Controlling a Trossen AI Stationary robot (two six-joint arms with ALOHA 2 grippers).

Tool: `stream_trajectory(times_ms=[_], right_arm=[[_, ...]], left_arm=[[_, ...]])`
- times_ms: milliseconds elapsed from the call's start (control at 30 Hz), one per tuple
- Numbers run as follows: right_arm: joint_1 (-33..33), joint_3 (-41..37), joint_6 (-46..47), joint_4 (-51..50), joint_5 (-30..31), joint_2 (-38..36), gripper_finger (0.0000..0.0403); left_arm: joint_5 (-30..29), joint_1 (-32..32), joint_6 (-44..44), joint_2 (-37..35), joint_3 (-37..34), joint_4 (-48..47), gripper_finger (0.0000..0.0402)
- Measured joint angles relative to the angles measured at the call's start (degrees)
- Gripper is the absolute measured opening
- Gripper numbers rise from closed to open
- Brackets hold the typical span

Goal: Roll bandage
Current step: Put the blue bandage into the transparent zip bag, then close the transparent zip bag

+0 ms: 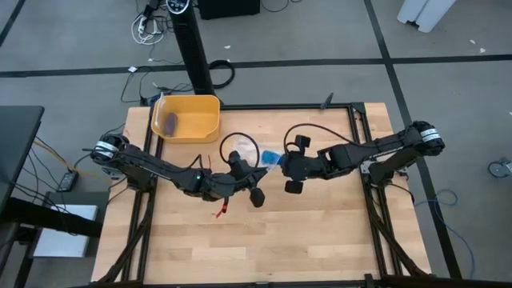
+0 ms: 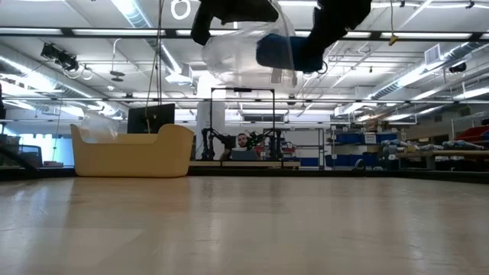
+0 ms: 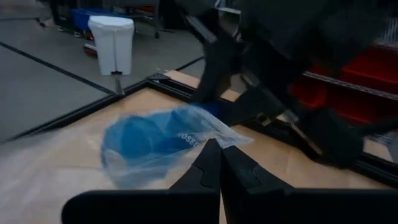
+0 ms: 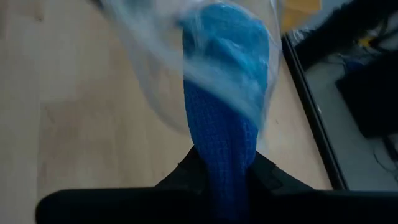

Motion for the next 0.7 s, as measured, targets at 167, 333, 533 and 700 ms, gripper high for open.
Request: stream_trajectory(times_ms=[167, 333, 533, 700], right_arm=[[0.56, 0.05, -1.94, 1.68, -0.67, 0.00, 0.0093], [2.28, 0.07, -1.82, 0.19, -1.34, -1.01, 0.0157], [5.68, 0.07, -1.96, -0.46, -2.43, -6.44, 0.0196], [6.91, 0.09, -0.88, -0.92, -4.24, -12.32, 0.0192]], left_arm=[[2.34, 0.00, 0.02, 0.16, -0.04, 0.25, 0.0001], [6.23, 0.08, 0.52, 0.16, -0.04, 1.64, 0.0001], [13.65, 2.15, -0.80, 0.16, -2.13, 6.17, 0.0001], [22.63, 3.98, -1.80, 0.16, -8.13, 22.42, 0.0000]])
